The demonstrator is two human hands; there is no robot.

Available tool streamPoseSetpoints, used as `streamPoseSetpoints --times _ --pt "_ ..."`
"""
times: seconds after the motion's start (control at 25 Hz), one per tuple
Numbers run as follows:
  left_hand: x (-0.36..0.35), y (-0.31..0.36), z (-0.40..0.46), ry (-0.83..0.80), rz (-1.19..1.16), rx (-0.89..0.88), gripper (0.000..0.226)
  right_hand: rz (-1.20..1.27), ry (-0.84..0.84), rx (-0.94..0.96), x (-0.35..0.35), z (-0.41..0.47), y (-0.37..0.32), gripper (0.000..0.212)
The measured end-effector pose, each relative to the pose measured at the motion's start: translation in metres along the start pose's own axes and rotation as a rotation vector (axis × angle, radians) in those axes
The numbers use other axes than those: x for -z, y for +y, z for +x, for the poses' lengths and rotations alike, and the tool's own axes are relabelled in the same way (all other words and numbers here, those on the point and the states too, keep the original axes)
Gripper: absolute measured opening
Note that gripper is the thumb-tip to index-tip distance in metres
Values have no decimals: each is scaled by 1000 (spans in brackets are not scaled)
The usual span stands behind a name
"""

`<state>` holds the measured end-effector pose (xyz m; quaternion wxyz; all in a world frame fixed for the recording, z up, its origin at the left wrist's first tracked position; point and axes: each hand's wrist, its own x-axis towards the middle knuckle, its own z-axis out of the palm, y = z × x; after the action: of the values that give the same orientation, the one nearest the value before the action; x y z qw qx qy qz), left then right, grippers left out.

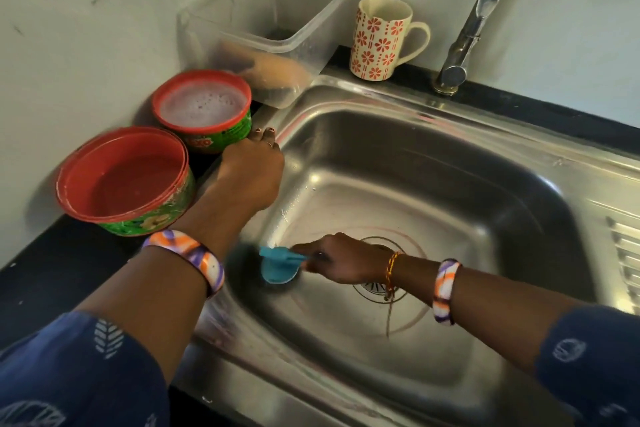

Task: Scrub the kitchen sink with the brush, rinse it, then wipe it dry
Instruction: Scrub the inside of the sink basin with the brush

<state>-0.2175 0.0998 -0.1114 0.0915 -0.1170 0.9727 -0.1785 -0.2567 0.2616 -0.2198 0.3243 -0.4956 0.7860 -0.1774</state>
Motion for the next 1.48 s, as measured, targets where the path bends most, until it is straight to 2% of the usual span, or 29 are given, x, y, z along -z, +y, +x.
streamPoseSetpoints --times 0.04,0.08,0.16,0.2,0.24,0.28,0.36,0.4,0.44,0.48,0.52,0.6,0.64,0.68,0.72,0.8,0.88,0.96,1.08,1.12,1.16,1.24,1.28,1.32,1.36,1.4,1.48 --pt "0 -1 0 2 -5 2 57 -72 41 21 7 3 7 37" --pt "2 -1 0 1 -7 3 57 -133 153 -63 21 13 19 36" --pt "3 0 -1 2 1 2 56 -177 365 -421 55 29 38 37" --pt "4 1 0 6 8 -1 56 -155 397 -492 63 30 41 37" --pt "4 1 0 11 15 -4 55 -128 366 -447 61 29 40 37" --pt "3 1 0 14 21 -6 55 -76 281 -316 52 25 34 37" --pt "1 1 0 17 38 -10 55 10 7 -54 22 8 5 36" --pt "0 1 1 17 42 -12 56 8 -117 4 11 -1 -3 36" --pt "0 0 1 14 41 -13 57 -20 -131 41 10 -1 -2 36" --pt "1 0 1 12 40 -13 57 -81 -37 62 17 6 4 37" --pt "2 0 1 13 43 -12 56 -155 100 -5 30 16 13 37" --pt "4 2 1 17 54 -15 55 -220 337 -330 61 30 32 38" --pt "4 3 1 18 59 -14 55 -185 387 -430 68 31 37 38" --pt "4 3 1 18 62 -11 55 -160 375 -424 66 31 37 38" --pt "3 2 1 17 63 -8 55 -135 313 -335 56 30 31 38" --pt "2 2 1 16 66 -11 56 -62 63 -105 27 18 5 37" --pt "3 2 1 15 70 -14 56 -32 -141 -24 15 7 -7 36" --pt "5 2 1 20 63 -6 56 -101 15 -35 33 18 6 35" --pt "5 2 1 28 61 -2 55 -180 322 -359 68 29 28 37" --pt "5 2 1 32 65 -4 54 -134 332 -354 67 27 29 36" --pt "4 2 0 34 72 -7 52 -21 268 -295 58 25 27 36" --pt "4 0 0 28 85 -12 50 195 -4 -175 30 12 7 36" --pt "4 0 1 26 88 -17 49 198 -149 -140 20 5 1 34" --pt "5 -1 2 25 91 -19 47 159 -224 -111 17 3 1 34" --pt "5 -1 2 26 94 -20 45 139 -204 -107 22 4 4 34" --pt "5 -1 2 28 97 -20 44 114 -108 -131 34 8 10 35" --pt "5 -2 2 32 103 -24 44 -50 159 -267 62 19 24 37"
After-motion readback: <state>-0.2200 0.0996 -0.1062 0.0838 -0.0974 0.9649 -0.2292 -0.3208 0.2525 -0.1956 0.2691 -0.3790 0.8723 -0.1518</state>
